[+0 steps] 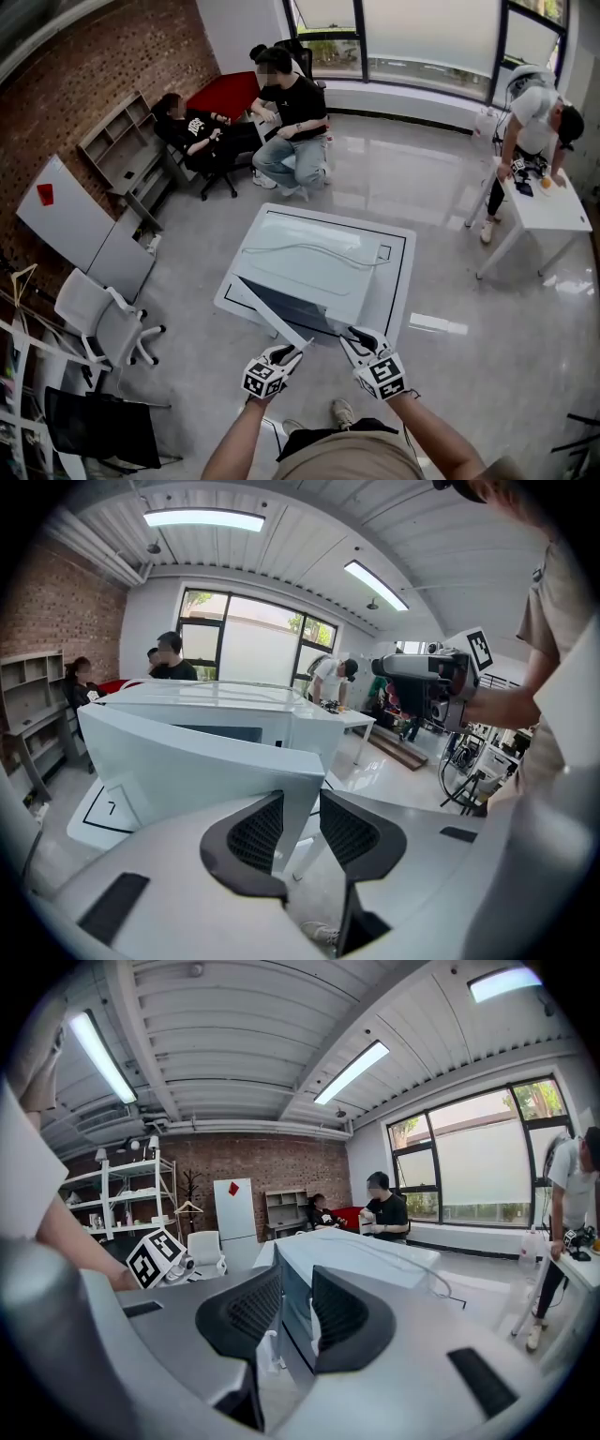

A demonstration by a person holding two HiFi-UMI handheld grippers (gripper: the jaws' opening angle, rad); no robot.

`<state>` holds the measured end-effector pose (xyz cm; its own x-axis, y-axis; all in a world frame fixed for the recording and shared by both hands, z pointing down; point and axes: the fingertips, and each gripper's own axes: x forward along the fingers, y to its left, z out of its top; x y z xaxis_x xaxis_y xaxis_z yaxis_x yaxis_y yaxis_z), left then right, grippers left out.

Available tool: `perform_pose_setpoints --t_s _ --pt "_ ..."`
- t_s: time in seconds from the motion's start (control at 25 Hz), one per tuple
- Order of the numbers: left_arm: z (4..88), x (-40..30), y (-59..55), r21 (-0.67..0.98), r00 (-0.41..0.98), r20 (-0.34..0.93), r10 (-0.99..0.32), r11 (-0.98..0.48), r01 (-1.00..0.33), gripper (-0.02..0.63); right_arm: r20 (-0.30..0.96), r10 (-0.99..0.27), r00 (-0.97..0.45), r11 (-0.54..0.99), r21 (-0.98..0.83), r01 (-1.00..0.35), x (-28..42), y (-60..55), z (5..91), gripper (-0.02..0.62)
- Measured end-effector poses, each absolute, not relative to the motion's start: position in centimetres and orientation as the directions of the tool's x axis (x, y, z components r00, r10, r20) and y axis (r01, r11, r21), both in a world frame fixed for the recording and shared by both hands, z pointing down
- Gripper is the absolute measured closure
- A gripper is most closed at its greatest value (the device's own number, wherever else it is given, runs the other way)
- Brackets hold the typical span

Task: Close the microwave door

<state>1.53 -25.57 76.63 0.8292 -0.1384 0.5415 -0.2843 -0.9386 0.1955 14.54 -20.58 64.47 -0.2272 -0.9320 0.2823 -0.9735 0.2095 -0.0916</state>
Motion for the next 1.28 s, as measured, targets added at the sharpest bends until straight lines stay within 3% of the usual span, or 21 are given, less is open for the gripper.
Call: perform_pose_setpoints --t_s 0.56,1.08,1.28 --pt "75.9 5.4 -28.6 0.175 0.823 0.546 -0.158 -0.939 -0.296 0.477 0.275 -0.943 -0.186 0.164 -0.103 -0.981 16.5 -21.0 64.5 0.492" --pt "75.2 9.0 -31.3 0.263 0.855 0.471 -0.217 -0.891 -0.371 0.477 0.296 -0.942 -0.16 0.141 -0.083 -0.986 18.2 -21.2 64.7 0.492" --pt "75.3 8.8 -31.9 0.282 0.86 0.439 -0.26 -0.869 -0.407 0.522 0.307 -0.939 -0.153 0.141 -0.06 -0.988 18.5 -21.1 64.6 0.491"
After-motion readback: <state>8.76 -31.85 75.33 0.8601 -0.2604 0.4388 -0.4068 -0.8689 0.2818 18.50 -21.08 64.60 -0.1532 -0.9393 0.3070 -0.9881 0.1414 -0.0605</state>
